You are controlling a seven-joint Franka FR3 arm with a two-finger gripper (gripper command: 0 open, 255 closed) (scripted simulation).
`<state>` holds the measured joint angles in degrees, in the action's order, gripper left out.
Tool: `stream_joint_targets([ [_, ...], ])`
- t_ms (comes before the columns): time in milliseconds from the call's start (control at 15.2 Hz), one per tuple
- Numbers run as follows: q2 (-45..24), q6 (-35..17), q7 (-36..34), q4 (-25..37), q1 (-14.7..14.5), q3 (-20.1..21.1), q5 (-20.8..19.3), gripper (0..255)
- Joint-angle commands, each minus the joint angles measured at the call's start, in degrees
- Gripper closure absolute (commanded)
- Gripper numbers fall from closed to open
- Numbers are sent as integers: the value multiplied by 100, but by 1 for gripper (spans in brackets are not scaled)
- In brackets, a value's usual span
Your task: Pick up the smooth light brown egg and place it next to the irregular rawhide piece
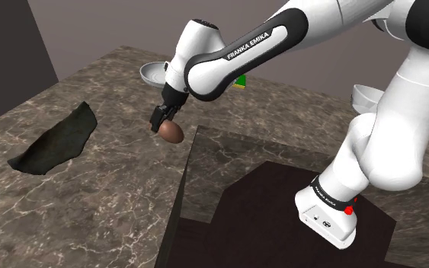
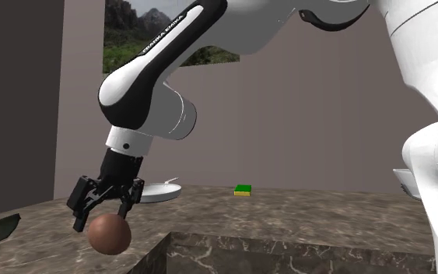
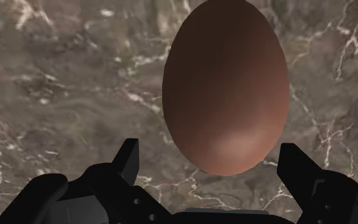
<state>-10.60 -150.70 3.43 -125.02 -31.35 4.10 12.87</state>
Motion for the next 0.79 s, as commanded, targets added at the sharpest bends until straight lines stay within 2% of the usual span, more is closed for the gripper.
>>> stream_joint_targets([
  [0,178,144,-5,-37,15,-14,-13,0],
  [198,643,581,-42,-71,49,-54,-64,0],
  [726,643,581,-43,-71,49,-54,-64,0],
])
